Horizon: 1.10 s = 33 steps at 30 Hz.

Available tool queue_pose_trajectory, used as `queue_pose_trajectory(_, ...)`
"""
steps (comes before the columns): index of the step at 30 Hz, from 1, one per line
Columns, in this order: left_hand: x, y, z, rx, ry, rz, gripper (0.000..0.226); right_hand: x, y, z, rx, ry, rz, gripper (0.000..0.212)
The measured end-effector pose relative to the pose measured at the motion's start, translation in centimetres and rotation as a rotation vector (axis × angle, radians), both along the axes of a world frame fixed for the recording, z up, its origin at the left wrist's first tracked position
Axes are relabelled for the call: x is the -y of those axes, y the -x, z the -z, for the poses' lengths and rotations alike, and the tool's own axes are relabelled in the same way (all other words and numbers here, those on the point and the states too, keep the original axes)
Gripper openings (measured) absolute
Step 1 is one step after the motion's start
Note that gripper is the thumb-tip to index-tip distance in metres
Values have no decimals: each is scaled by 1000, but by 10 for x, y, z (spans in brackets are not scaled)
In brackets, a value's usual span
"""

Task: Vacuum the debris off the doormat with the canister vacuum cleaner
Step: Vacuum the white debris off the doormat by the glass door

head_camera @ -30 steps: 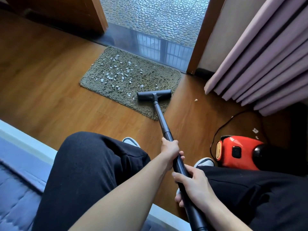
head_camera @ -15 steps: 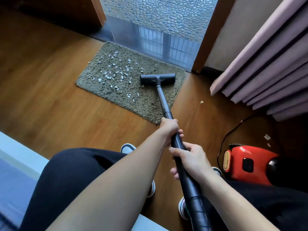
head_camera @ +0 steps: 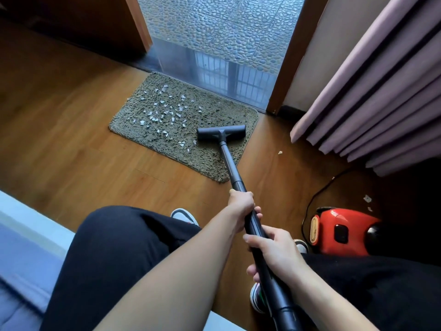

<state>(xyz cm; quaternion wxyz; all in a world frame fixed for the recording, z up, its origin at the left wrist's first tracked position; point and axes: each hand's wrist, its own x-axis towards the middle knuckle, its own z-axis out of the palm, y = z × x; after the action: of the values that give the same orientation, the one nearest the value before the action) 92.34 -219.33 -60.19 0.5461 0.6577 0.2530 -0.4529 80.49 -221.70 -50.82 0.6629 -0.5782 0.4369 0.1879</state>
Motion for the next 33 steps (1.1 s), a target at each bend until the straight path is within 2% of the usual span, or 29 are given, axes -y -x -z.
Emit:
queue_pose_trajectory(7,-27,65,-3,-8,-41,-74,26,-16,59,-5,5,35,-145,5)
queue_pose_trajectory(13,-59,70,-3,10,-51,-174,23,-34,62,-7,36,30,-249,2)
queue_pose_trajectory(20,-77,42,5,15,-45,-238,26,-48,33,3,28,47,-289,5)
queue_pose_trajectory(24,-75,15,14,11,-48,-240,28,-50,7,17,32,-7,-229,12)
queue_pose_trajectory(29,-74,-22,20,16,-3,-294,11,-50,-31,23,43,-42,-205,13)
queue_pose_trajectory(33,-71,-49,23,22,46,-343,13,-44,-56,27,42,-45,-193,13)
